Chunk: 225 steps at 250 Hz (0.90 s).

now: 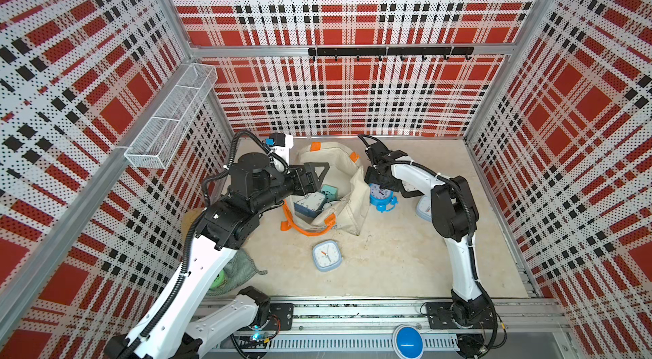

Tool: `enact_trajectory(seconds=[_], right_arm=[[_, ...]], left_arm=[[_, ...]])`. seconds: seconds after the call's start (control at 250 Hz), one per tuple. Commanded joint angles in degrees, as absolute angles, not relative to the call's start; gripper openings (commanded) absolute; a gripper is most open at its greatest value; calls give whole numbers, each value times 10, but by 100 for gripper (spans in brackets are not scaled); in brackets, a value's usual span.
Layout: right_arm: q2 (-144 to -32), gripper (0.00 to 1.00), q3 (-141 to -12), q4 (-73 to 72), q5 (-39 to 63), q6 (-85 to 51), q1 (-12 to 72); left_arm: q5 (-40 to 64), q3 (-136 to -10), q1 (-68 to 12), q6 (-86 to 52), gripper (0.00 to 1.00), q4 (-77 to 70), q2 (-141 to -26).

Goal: Take the alarm clock out of the canvas bag
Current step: Move the alarm to the center of the board.

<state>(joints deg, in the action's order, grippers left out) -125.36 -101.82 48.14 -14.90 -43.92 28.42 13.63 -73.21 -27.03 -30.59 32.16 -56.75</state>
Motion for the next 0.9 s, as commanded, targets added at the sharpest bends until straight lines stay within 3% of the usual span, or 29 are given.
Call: enact_trajectory(seconds=[0.0, 0.336, 0.896], right_arm=[[-1233, 96, -979, 511, -148, -418, 296], [-1151, 96, -892, 487, -140, -410, 298], [-1123, 96, -890, 493, -147, -407, 247]], left_arm=[[141, -733, -267, -306, 88, 309, -563], [137, -749, -268, -305, 88, 316, -562], [118, -759, -274, -310, 88, 357, -564]])
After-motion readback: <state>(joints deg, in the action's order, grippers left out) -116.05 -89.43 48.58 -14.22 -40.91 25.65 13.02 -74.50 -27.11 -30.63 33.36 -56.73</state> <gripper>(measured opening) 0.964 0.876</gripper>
